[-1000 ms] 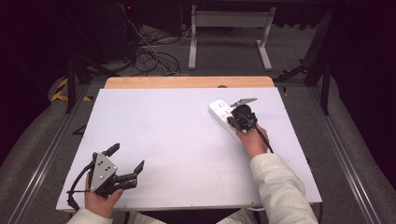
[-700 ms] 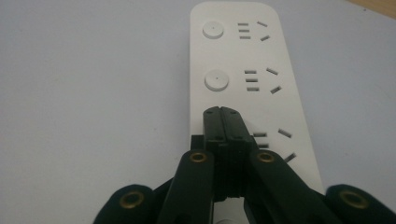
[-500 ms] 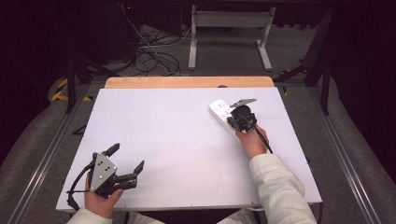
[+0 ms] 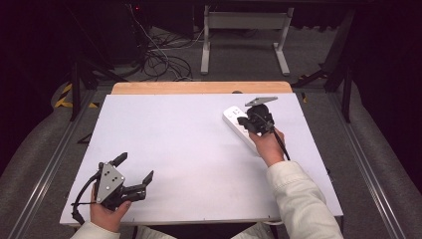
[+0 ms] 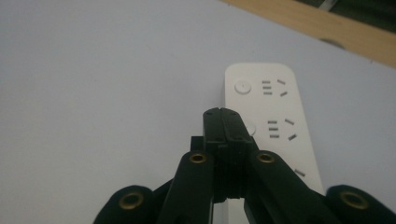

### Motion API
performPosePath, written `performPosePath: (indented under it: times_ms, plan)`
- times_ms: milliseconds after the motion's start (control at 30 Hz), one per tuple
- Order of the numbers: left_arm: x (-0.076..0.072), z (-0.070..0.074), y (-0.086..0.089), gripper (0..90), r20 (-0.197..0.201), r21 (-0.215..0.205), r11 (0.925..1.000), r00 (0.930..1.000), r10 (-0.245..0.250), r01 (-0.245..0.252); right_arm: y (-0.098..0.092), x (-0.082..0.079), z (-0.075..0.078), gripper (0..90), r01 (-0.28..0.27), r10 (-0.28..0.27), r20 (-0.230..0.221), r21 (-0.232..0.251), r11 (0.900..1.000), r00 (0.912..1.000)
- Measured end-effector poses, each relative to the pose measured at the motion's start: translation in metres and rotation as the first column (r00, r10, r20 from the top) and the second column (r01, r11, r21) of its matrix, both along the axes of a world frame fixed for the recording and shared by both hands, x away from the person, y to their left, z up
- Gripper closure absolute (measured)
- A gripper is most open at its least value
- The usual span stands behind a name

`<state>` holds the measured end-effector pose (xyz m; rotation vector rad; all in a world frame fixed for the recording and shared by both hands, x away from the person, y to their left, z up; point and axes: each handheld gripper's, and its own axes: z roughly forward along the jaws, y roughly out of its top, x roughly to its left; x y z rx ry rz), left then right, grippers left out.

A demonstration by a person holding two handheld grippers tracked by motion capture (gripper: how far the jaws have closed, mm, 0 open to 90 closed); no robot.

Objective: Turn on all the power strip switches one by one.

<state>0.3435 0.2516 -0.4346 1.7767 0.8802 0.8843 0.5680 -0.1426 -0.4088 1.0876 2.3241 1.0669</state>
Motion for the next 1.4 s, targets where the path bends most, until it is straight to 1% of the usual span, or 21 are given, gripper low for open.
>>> performPosePath:
  times_ms: [133, 333, 367, 433, 467, 567, 633, 667, 700, 833, 933, 967, 1067, 1400]
  plan:
    - [-0.001, 0.001, 0.000, 8.5, 0.005, -0.001, 1.0000, 1.0000, 0.001, -0.001, 0.004, 0.002, 0.011, 90.0, -0.014, 0.014, 0.016, -0.007, 1.000, 0.9998]
    - [0.000, 0.000, 0.001, 8.5, 0.004, -0.001, 1.0000, 1.0000, 0.002, -0.002, 0.007, 0.007, 0.014, 90.0, -0.010, 0.010, 0.020, -0.012, 1.000, 0.9998]
    - [0.000, 0.000, 0.001, 8.5, 0.004, -0.001, 1.0000, 1.0000, 0.002, -0.002, 0.010, 0.011, 0.012, 90.0, -0.008, 0.008, 0.015, -0.015, 1.000, 0.9998]
    - [0.000, 0.000, 0.001, 8.5, 0.005, -0.001, 1.0000, 1.0000, 0.003, -0.003, 0.010, 0.012, 0.011, 90.0, -0.011, 0.011, 0.015, -0.017, 1.000, 0.9998]
    - [0.000, 0.000, 0.001, 8.5, 0.004, -0.001, 1.0000, 1.0000, 0.003, -0.003, 0.013, 0.016, 0.007, 90.0, -0.018, 0.018, 0.008, -0.009, 1.000, 0.9998]
    - [0.000, 0.000, 0.001, 8.5, 0.005, 0.001, 1.0000, 1.0000, 0.004, -0.004, 0.015, 0.019, 0.003, 90.0, -0.011, 0.011, 0.002, -0.015, 1.000, 0.9999]
    - [0.000, 0.000, 0.001, 8.5, 0.004, -0.001, 1.0000, 1.0000, 0.003, -0.003, 0.018, 0.023, -0.004, 90.0, -0.006, 0.006, -0.005, -0.028, 1.000, 1.0000]
    - [0.000, 0.000, 0.001, 8.5, 0.004, -0.001, 1.0000, 1.0000, 0.003, -0.003, 0.018, 0.023, -0.004, 90.0, -0.006, 0.006, -0.005, -0.028, 1.000, 1.0000]
    - [0.000, 0.000, 0.002, 8.5, 0.003, 0.000, 1.0000, 1.0000, 0.003, -0.003, 0.018, 0.025, -0.007, 90.0, 0.005, -0.005, -0.010, -0.040, 0.999, 0.9999]
    - [0.000, 0.000, 0.002, 8.6, 0.004, -0.002, 1.0000, 1.0000, 0.004, -0.004, 0.017, 0.029, -0.011, 90.0, 0.019, -0.020, -0.012, -0.044, 0.999, 0.9997]
    - [0.000, 0.000, 0.002, 8.6, 0.003, -0.003, 1.0000, 1.0000, 0.004, -0.004, 0.017, 0.035, -0.016, 90.0, 0.028, -0.029, -0.015, -0.067, 0.997, 0.9995]
    - [0.000, 0.000, 0.002, 8.6, 0.003, -0.002, 1.0000, 1.0000, 0.004, -0.004, 0.017, 0.035, -0.016, 90.0, 0.028, -0.029, -0.015, -0.067, 0.997, 0.9995]
    - [0.000, 0.000, 0.002, 8.6, 0.005, 0.000, 1.0000, 1.0000, 0.005, -0.005, 0.015, 0.039, -0.021, 90.0, 0.038, -0.040, -0.028, -0.078, 0.996, 0.9988]
    - [0.000, 0.000, 0.002, 8.6, -0.001, 0.005, 1.0000, 1.0000, 0.008, -0.008, 0.014, 0.045, -0.029, 90.0, 0.046, -0.051, -0.048, -0.090, 0.995, 0.9975]
